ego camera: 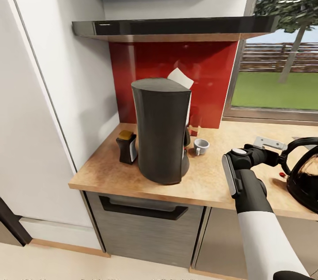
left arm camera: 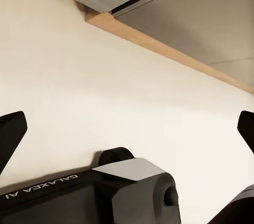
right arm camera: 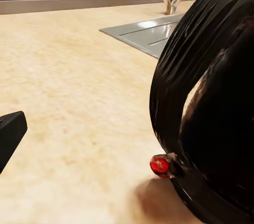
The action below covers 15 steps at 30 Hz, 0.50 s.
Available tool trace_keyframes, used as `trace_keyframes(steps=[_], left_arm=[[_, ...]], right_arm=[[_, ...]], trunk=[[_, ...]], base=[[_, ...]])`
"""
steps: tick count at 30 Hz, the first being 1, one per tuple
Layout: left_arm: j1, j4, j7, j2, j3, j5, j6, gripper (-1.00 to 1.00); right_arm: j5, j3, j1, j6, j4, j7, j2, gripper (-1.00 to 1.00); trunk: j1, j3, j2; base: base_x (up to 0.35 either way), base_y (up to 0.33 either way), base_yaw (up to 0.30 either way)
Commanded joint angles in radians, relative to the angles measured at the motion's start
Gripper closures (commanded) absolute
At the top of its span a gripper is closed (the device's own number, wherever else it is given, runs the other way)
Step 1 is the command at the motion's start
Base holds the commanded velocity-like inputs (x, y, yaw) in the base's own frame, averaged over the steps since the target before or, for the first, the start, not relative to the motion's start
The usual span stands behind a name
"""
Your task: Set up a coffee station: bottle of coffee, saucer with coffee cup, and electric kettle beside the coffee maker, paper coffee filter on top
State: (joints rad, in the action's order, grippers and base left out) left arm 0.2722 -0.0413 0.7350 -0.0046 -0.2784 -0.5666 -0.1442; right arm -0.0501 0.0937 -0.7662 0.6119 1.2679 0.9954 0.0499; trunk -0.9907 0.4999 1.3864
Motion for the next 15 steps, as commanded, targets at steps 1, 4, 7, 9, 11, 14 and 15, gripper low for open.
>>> trace_keyframes(steps=[1,4,7,9,11,14,15], left_arm=[[0.001,0.001,0.001,0.000,-0.008,-0.006,-0.007,-1.00],[0.001,0.001,0.001,0.000,-0.008,-0.006,-0.007,-1.00],[0.001,0.001,0.001,0.000,-0.008,-0.006,-0.007,-1.00],[0.001,0.001,0.001,0.000,-0.008,-0.006,-0.007,-1.00],[0.001,0.001,0.001,0.000,-0.008,-0.006,-0.008,-1.00],[0.001,0.001,0.001,0.000,-0.008,-0.006,-0.008,-1.00],[0.001,0.001,0.001,0.000,-0.008,-0.006,-0.008,-1.00]], right_arm=[[-0.005,0.001,-0.001,0.008,0.000,0.006,0.001,-1.00],[-0.005,0.002,-0.001,0.008,0.000,0.011,0.001,-1.00],[-0.005,0.003,-0.001,0.008,0.001,0.015,0.001,-1.00],[-0.005,0.003,-0.001,0.008,0.001,0.016,0.001,-1.00],[-0.005,0.003,-0.001,0.008,0.001,0.016,0.001,-1.00],[-0.005,0.003,-0.001,0.008,0.000,0.017,0.001,-1.00],[-0.005,0.003,-0.001,0.008,0.000,0.017,0.001,-1.00]], trunk=[[0.000,0.001,0.001],[0.000,0.001,0.001],[0.000,0.001,0.001],[0.000,0.001,0.001],[0.000,0.001,0.001],[0.000,0.001,0.001],[0.000,0.001,0.001]], base=[[-0.068,-0.041,0.000],[-0.045,-0.027,0.000],[-0.016,-0.010,0.000],[-0.009,-0.006,0.000],[-0.005,-0.003,0.000],[-0.002,-0.001,0.000],[-0.002,-0.001,0.000]])
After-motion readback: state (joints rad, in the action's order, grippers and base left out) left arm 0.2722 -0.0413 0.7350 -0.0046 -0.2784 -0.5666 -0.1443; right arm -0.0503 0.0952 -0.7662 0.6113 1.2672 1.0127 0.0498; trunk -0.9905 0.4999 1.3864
